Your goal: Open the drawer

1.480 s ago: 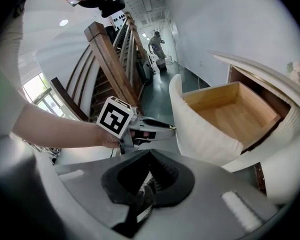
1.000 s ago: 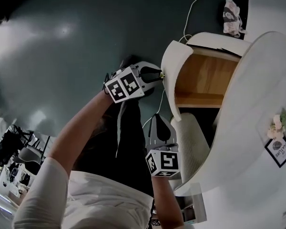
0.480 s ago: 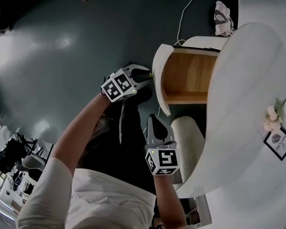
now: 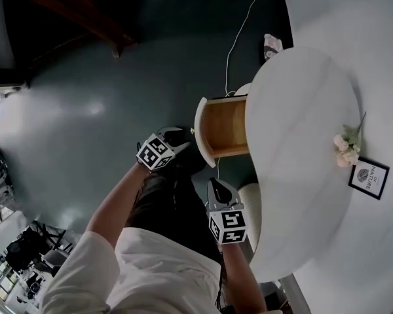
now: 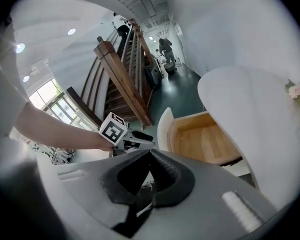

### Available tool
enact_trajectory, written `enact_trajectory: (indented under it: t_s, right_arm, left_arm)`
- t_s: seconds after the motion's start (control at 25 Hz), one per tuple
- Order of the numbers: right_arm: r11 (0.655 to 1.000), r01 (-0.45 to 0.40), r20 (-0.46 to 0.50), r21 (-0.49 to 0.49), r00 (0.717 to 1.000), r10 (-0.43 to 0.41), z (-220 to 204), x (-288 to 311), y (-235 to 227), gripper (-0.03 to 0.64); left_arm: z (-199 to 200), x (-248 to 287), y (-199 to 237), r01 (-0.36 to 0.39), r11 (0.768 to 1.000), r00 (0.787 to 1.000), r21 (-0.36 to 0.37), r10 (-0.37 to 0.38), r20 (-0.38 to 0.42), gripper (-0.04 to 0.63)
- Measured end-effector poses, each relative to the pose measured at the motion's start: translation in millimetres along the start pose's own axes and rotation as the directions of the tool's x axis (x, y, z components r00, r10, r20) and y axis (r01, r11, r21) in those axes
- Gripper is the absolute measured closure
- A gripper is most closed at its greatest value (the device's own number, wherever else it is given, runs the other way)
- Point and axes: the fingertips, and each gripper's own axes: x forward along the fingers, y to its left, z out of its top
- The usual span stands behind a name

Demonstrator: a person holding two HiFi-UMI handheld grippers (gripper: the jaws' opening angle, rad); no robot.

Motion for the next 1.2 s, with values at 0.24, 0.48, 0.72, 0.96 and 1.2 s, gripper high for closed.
enact_trajectory:
  t_s: [0.24,0.48,0.72,0.96,1.2]
  right_arm:
    - [1.0,0.024,0.057,0.001,0.998,-0.024,34.5,-48.8,1.0,0.606]
    - [0.998,0.06,0.134,-0.022,0.989,-0.056,70.7,-91.2,5.2,0.606]
    - [0.996,0.081,0.208,-0.041,0.976,-0.071,96.6,-137.8,15.3,0.606]
    - [0.998,0.063,0.28,0.023,0.958,-0.067,111.4,-190.2,25.1,0.606]
    - [0.992,0.085,0.347,0.093,0.931,-0.112,124.3,-230.6,36.5,0.605]
  left_arm:
    - [41.9,-40.7,-35.6,-0.005,0.999,1.0,-0.036,0.006,0.028,0.41]
    - [75.2,-80.6,-76.3,0.005,0.999,0.999,-0.037,-0.003,0.051,0.411]
    - [113.5,-128.0,-117.8,0.002,0.999,0.996,0.039,-0.006,0.093,0.411]
    - [152.7,-174.7,-167.8,0.015,0.993,0.984,0.115,-0.035,0.173,0.415]
    - [171.3,-216.8,-195.6,0.035,0.995,0.977,0.09,-0.053,0.207,0.437]
